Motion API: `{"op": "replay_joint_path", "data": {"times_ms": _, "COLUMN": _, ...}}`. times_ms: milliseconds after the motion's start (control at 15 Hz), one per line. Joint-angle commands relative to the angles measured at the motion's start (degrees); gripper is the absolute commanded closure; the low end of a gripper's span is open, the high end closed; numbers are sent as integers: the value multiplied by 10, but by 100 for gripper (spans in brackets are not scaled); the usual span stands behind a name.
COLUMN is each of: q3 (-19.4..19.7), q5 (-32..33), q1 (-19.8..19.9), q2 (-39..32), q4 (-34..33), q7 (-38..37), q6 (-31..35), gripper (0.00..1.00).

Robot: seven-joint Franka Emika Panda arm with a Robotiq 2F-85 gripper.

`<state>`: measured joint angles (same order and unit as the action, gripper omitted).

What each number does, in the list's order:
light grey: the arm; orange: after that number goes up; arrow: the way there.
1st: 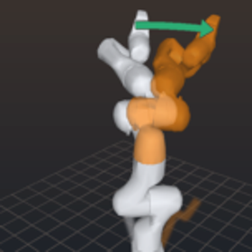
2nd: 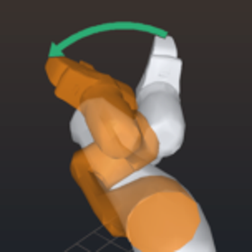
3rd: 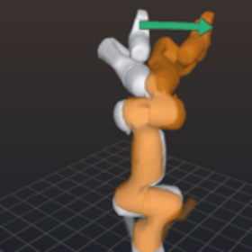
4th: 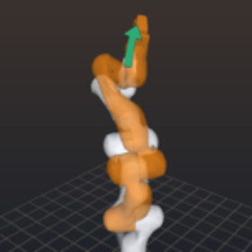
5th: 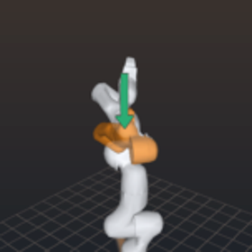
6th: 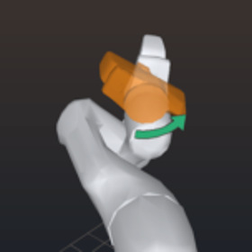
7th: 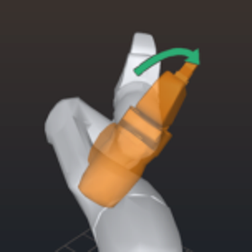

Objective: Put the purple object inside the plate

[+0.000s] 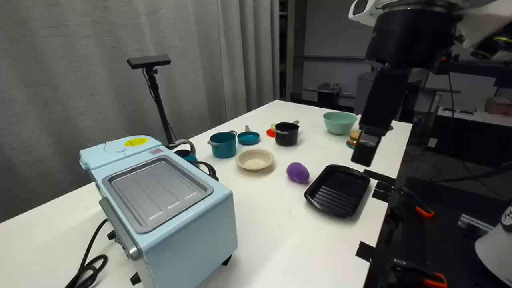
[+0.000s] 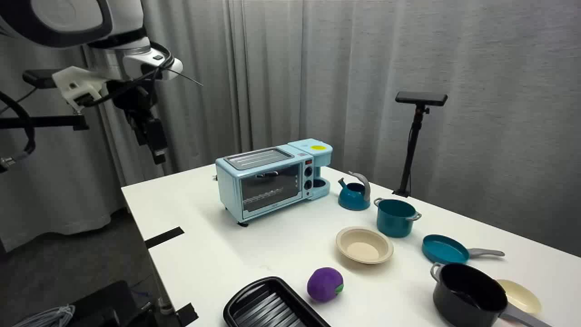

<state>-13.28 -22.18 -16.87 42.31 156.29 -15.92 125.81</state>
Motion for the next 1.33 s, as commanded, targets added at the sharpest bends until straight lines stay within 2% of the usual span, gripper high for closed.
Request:
{"op": "replay_joint_path", "data": {"times_ms": 0, "q3": -2, "q5": -2, "q1": 3, "q2": 0, "q4": -1, "q7": 2, "q6": -3, "gripper": 0}}
{"op": "replay_joint_path", "data": {"times_ms": 800, "q3": 2, "q5": 1, "q1": 7, "q2": -10, "q4": -4, "q7": 8, "q6": 0, "gripper": 0}}
{"op": "replay_joint_path", "data": {"times_ms": 1267, "q3": 44, "q5": 44, "q1": 72, "q2": -88, "q4": -28, "q7": 37, "q6": 32, "gripper": 0}}
